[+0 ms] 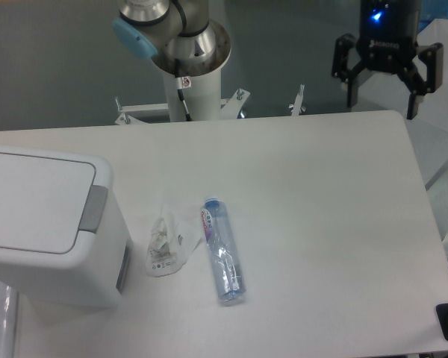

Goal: Open the trash can
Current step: 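Move the open gripper over to the white trash can lid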

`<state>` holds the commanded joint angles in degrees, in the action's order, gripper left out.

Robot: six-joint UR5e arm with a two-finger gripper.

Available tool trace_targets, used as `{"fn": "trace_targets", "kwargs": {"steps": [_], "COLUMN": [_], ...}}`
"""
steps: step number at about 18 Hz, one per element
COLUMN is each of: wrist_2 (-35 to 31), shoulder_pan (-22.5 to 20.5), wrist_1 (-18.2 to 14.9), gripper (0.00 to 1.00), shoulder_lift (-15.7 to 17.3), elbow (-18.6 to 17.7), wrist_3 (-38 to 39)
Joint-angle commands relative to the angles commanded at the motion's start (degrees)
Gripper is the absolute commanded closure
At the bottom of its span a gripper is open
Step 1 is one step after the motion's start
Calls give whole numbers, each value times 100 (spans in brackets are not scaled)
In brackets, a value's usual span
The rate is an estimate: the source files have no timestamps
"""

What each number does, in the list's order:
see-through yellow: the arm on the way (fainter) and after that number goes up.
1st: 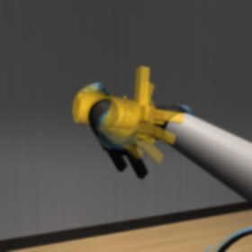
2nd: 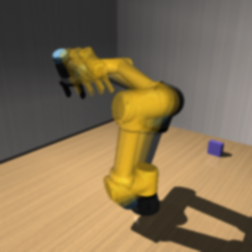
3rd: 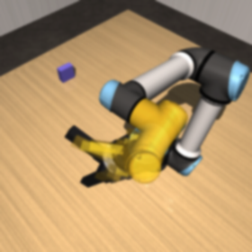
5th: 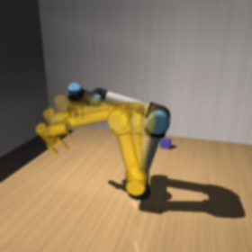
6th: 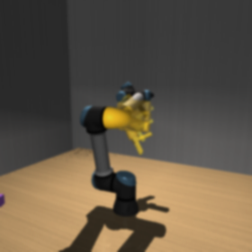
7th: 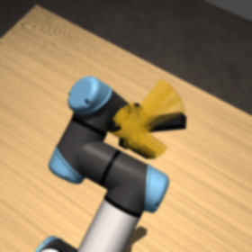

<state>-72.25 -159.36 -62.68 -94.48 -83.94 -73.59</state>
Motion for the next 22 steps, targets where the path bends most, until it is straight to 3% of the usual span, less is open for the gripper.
{"fn": "trace_targets", "kwargs": {"steps": [6,10,22], "wrist_2": [0,-9,-9], "shoulder_pan": [668,1029,2154], "wrist_1": [967,1003,1135], "gripper": [0,0,0], "shoulder_lift": [-317,-343,-431], "elbow": [88,88,53], "wrist_3": [1977,2673,6003]}}
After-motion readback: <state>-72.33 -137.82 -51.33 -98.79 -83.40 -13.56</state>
